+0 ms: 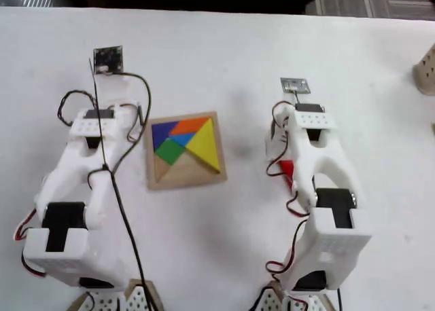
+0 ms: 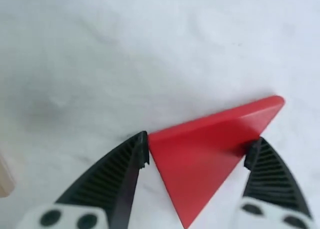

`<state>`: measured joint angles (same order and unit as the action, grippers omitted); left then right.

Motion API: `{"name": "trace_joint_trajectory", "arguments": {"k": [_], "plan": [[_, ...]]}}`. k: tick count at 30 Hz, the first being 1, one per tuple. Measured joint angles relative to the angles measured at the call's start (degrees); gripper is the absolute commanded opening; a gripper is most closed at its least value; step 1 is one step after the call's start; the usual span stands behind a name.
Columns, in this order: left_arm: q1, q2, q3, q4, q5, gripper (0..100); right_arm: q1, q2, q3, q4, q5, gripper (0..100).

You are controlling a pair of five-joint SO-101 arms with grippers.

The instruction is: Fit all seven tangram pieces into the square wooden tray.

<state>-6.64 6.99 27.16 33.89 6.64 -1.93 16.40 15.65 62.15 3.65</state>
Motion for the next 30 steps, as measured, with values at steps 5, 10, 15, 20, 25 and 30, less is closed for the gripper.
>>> {"name": "trace_joint_trajectory", "arguments": {"k": [5,10,15,20,25,30], "plan": [[0.0,0.0,0.0,0.0,0.0,2,0.09,0.0,-0.26,0.26,0.0,24.8],[0.0,0.0,0.0,0.0,0.0,2,1.14,0.0,-0.35,0.26,0.0,24.8],[0.0,0.0,0.0,0.0,0.0,2,1.23,0.0,-1.14,1.14,0.0,24.8],[0.0,0.0,0.0,0.0,0.0,2,1.23,0.09,-4.31,5.1,0.0,24.8],[0.0,0.0,0.0,0.0,0.0,2,1.32,0.09,-5.8,6.42,0.26,24.8],[0.0,0.0,0.0,0.0,0.0,2,0.7,0.09,-5.8,6.95,2.73,24.9]]}}
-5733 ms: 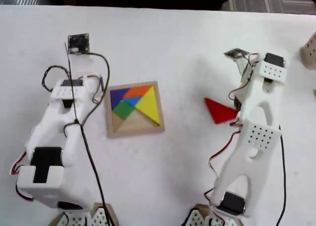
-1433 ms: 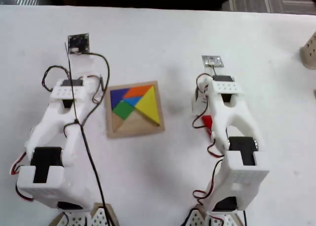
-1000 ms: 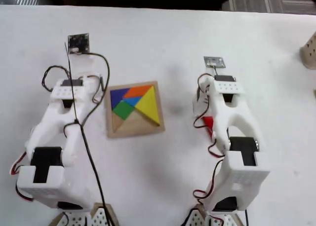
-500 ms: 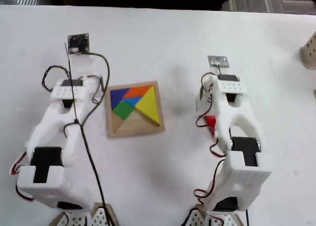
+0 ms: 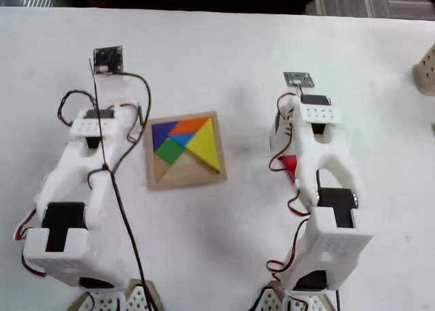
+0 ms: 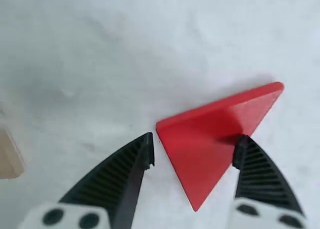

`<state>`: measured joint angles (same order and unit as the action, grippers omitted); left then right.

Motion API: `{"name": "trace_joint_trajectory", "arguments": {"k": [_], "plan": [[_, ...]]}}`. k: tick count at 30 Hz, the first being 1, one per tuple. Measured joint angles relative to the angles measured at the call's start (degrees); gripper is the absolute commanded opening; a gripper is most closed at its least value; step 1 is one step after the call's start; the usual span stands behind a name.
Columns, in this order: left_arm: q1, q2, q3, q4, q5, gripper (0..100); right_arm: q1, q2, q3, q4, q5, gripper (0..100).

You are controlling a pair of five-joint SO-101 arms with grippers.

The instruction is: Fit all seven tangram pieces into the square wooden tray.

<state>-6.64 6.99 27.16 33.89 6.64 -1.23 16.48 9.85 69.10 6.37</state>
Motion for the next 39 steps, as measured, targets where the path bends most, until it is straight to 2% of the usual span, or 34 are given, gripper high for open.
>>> {"name": "trace_joint_trajectory", "arguments": {"k": [4,8,14,20,39], "plan": [[0.0,0.0,0.0,0.0,0.0,2,0.26,0.0,0.0,0.0,0.0,25.8],[0.0,0.0,0.0,0.0,-0.18,2,-0.44,0.0,0.0,0.0,-5.89,32.3],[0.0,0.0,0.0,0.0,-3.78,2,-1.76,0.0,0.0,0.0,-5.71,32.7],[0.0,0.0,0.0,0.0,-4.22,2,1.32,1.05,0.0,-1.49,-5.71,32.7],[0.0,0.0,0.0,0.0,-4.31,2,1.05,6.77,-4.13,-0.35,-6.33,32.6]]}}
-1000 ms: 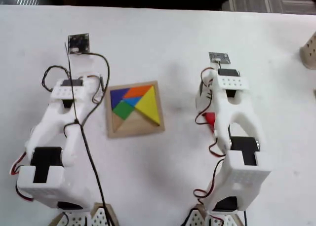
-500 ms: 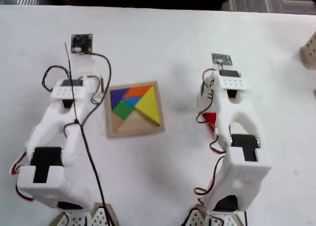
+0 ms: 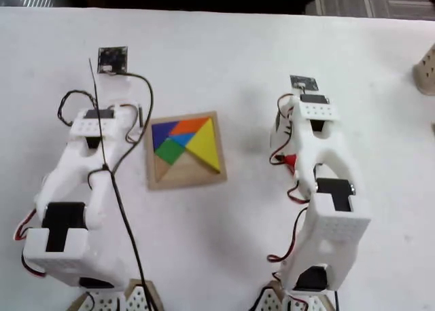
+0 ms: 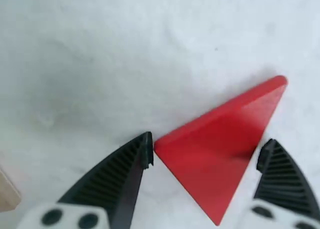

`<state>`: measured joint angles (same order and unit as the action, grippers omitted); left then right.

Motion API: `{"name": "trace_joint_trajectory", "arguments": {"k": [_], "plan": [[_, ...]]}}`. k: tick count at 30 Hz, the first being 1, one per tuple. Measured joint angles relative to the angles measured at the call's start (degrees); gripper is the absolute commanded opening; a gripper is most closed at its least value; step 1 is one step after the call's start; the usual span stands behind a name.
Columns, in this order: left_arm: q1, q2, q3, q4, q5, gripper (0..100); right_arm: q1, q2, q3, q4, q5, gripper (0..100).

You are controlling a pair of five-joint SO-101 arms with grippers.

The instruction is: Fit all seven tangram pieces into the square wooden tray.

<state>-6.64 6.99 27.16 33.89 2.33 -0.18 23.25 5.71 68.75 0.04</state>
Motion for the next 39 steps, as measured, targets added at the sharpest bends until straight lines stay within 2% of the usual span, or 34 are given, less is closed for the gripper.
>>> {"name": "trace_joint_trajectory", "arguments": {"k": [6,23,33,39], "plan": [[0.0,0.0,0.0,0.0,0.0,2,0.0,0.0,0.0,-0.88,0.0,25.9],[0.0,0.0,0.0,0.0,0.0,2,1.49,1.41,-0.79,-1.32,1.67,25.4],[0.0,0.0,0.0,0.0,0.0,2,2.11,1.76,-4.48,4.75,2.2,25.3],[0.0,0.0,0.0,0.0,0.0,2,2.46,1.76,-4.48,5.01,2.46,20.3]]}}
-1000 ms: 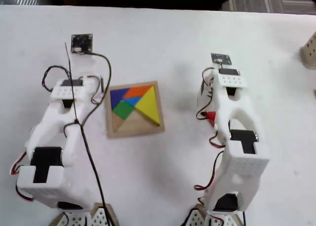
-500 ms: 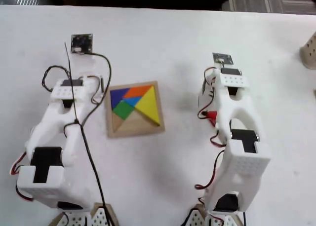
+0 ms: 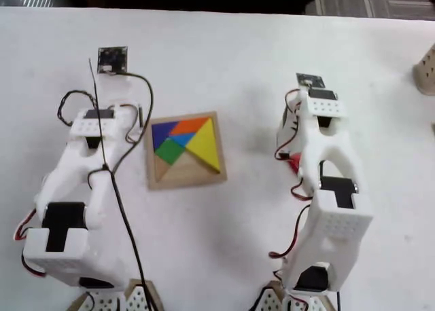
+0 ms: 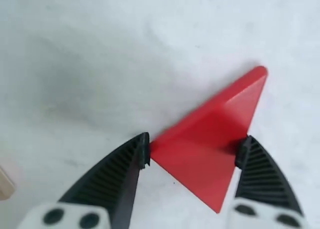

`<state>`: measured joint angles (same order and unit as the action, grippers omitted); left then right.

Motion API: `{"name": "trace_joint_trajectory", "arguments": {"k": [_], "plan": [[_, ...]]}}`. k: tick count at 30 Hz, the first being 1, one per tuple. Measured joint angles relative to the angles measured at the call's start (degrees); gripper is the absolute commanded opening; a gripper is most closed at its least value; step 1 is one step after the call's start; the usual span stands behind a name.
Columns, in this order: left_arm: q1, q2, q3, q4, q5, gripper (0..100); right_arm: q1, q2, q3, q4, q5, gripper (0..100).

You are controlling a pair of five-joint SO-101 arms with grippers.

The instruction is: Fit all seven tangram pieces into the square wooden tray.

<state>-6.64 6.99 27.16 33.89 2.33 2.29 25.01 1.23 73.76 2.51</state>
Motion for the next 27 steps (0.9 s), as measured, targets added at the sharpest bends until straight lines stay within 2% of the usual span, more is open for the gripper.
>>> {"name": "trace_joint_trajectory", "arguments": {"k": [17,27], "plan": [[0.0,0.0,0.0,0.0,0.0,2,0.18,-0.35,-0.09,0.26,0.0,22.3],[0.0,0.0,0.0,0.0,0.0,2,0.09,-8.0,0.0,3.78,0.0,22.3]]}}
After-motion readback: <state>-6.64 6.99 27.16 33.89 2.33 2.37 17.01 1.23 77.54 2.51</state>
